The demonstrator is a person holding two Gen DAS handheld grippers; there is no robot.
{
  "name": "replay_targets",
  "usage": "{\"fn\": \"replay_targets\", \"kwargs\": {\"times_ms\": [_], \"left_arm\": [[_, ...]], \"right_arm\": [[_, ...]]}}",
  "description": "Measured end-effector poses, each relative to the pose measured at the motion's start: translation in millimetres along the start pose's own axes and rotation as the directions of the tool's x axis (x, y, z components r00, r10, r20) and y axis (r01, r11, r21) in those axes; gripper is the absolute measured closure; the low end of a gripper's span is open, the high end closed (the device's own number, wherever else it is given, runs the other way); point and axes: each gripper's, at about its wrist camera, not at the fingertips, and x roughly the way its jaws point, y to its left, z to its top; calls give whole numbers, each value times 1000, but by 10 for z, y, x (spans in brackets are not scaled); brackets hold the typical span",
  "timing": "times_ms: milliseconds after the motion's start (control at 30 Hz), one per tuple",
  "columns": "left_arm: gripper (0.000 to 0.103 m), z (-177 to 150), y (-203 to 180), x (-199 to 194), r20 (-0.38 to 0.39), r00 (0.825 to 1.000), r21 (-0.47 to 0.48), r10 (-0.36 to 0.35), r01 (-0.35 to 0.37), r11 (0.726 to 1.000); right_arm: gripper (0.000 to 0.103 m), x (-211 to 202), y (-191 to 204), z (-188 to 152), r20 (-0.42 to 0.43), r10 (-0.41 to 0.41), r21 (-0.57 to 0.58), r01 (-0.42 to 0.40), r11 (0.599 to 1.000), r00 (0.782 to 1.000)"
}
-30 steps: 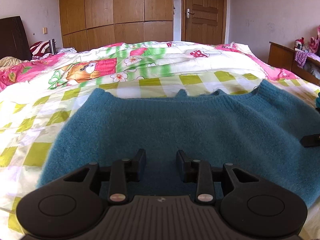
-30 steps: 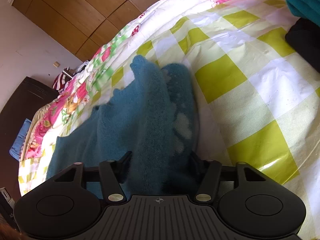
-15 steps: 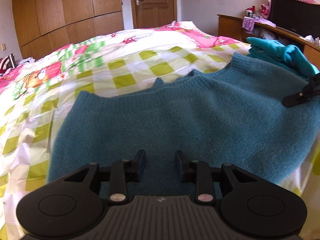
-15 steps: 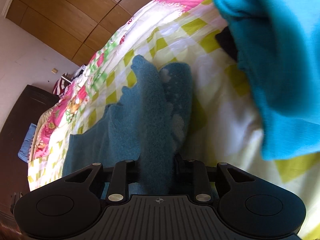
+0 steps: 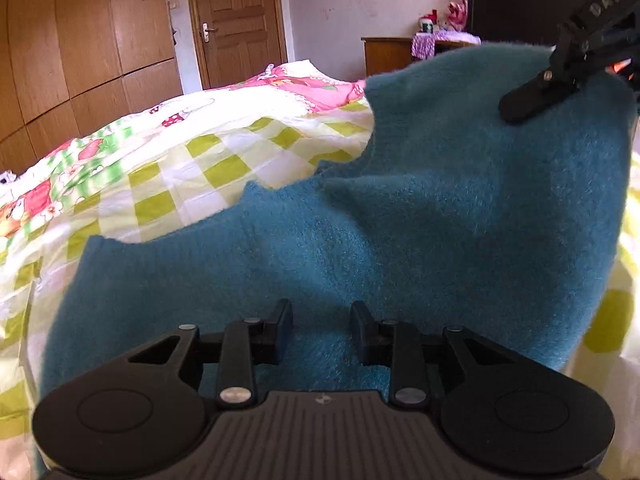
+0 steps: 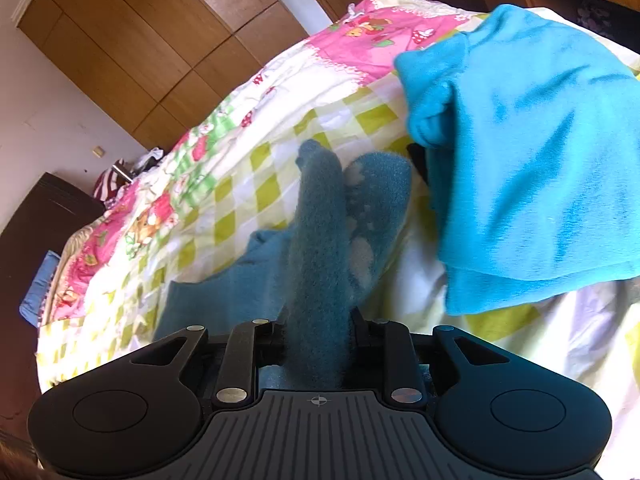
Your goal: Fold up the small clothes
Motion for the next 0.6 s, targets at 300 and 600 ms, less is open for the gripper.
{"fn": "replay_targets", "kwargs": {"times_ms": [300, 600], "left_arm": [[59, -530, 897, -435, -46, 986, -208, 162, -169, 964], [59, -649, 1000, -414, -62, 991, -294, 119, -132, 947]], "right_arm": [[79, 85, 1020, -5, 89, -91, -188, 107, 976, 992], [79, 675, 2216, -475, 39, -90, -463, 98, 881, 995]]}}
